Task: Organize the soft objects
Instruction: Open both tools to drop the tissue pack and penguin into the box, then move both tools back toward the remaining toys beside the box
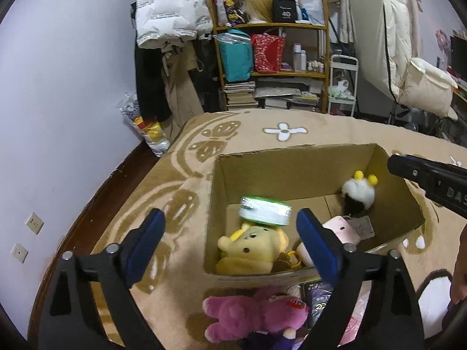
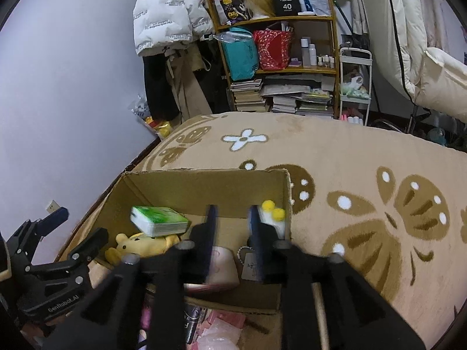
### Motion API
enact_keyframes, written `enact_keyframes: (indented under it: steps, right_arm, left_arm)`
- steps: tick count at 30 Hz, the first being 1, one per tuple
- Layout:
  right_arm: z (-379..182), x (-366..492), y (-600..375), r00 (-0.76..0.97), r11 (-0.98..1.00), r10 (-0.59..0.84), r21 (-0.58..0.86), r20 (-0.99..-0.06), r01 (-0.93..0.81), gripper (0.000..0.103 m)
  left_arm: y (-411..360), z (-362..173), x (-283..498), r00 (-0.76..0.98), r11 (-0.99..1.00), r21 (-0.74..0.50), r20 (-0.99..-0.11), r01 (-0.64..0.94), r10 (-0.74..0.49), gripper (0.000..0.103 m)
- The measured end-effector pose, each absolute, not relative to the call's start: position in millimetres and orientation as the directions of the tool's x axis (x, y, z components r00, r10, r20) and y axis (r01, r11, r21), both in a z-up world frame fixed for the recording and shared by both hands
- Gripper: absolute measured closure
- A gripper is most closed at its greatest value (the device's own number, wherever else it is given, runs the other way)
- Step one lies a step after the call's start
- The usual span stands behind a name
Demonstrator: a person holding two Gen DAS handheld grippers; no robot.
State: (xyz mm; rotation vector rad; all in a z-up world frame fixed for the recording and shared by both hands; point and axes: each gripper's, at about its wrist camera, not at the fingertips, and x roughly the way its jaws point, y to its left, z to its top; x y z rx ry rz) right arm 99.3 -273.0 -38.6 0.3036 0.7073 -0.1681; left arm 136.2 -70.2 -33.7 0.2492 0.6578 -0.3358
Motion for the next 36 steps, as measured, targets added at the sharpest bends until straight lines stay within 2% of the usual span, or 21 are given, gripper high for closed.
enact_keyframes:
  steps: [1, 7, 10, 15, 27, 36]
  right_arm:
    - [-36.9, 96.5, -273.2, 0.752, 0.941, -0.054, 0.219, -0.657, 0.26, 0.046]
    - [-24.3, 80.1, -270.0, 0.771, 0.935, -0.055, 0.238, -0.635, 0.263, 0.009]
    - [-18.3, 71.3, -265.3, 0.779, 0.936, -0.058, 0.236, -0.625, 0.259, 0.003]
    - [-14.8, 58.8, -253.7, 0.767, 0.944, -0.04, 0.227, -0.64, 0.239, 0.001]
    - [-23.7, 31.7, -225.4, 0.699, 0.965, -0.058, 0.14, -0.713, 0.223, 0.001]
    - [-34.2, 11.8, -215.4, 0.67, 0.965, -0.062, 0.127, -0.74, 0.23, 0.001]
  left_arm:
    - [-68.3, -31.6, 135.5, 0.743, 0.919, 0.12, -0.632, 0.375, -0.22, 0.01]
    - [-50.0, -20.0, 124.5, 0.737, 0.935, 0.095, -0.644, 0.342, -0.204, 0.005]
    - [-37.3, -16.6, 114.9, 0.738, 0.944, 0.086, -0.648, 0.318, -0.19, 0.005]
    - [-19.2, -10.8, 98.9, 0.728, 0.951, 0.092, -0.666, 0.297, -0.163, 0.005]
    - [-2.8, -0.8, 56.2, 0.755, 0.954, 0.152, -0.647, 0.259, -0.102, 0.005]
    - [2.9, -11.4, 40.0, 0.733, 0.957, 0.137, -0.673, 0.255, -0.099, 0.005]
